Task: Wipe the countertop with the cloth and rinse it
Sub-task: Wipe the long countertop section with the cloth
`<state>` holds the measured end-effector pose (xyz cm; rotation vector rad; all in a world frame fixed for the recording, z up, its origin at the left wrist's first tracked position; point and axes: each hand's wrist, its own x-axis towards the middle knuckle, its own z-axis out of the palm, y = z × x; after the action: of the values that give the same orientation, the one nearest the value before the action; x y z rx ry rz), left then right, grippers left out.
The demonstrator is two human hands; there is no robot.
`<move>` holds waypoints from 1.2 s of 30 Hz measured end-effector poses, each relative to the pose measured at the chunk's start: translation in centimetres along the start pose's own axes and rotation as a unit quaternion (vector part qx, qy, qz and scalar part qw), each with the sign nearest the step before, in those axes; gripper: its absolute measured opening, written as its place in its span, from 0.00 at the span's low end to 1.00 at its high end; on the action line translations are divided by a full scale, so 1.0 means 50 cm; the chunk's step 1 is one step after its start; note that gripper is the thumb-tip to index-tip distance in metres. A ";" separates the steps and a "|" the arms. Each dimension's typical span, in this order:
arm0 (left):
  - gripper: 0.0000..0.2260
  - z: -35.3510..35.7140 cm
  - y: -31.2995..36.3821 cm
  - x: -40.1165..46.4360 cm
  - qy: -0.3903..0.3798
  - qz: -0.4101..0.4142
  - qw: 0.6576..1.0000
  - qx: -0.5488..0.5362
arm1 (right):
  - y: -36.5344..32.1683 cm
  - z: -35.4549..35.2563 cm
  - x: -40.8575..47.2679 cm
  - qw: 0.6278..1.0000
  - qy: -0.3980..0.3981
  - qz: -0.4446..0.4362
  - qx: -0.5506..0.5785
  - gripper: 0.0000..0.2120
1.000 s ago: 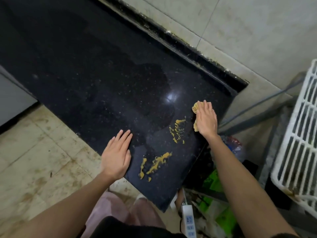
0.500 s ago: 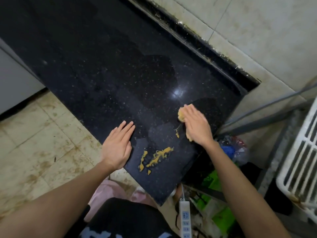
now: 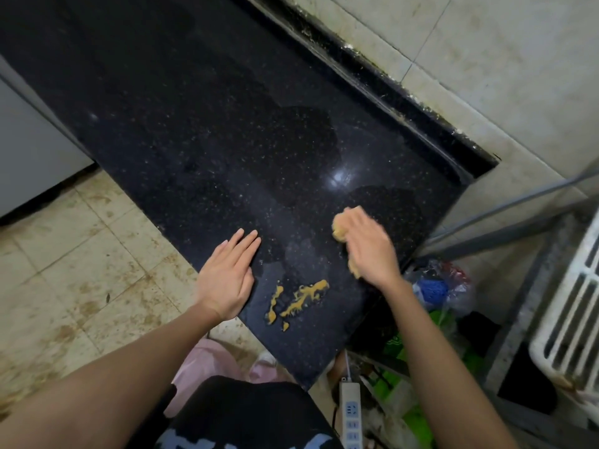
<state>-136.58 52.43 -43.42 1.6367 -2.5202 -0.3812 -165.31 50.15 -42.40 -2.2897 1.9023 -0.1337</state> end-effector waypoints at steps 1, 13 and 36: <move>0.24 0.000 0.000 0.000 0.001 0.001 1.000 0.001 | 0.032 -0.006 0.024 0.999 0.007 0.037 -0.008 0.24; 0.24 0.001 -0.001 -0.003 0.001 -0.001 1.000 -0.003 | -0.106 0.026 -0.064 0.996 -0.032 -0.075 0.047 0.22; 0.24 0.002 -0.001 0.000 0.004 0.001 1.000 -0.003 | 0.150 -0.013 0.068 0.974 0.027 0.223 0.041 0.20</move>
<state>-136.56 52.42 -43.54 1.6292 -2.5120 -0.3814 -172.05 45.46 -43.22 -1.7678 2.3342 -0.2132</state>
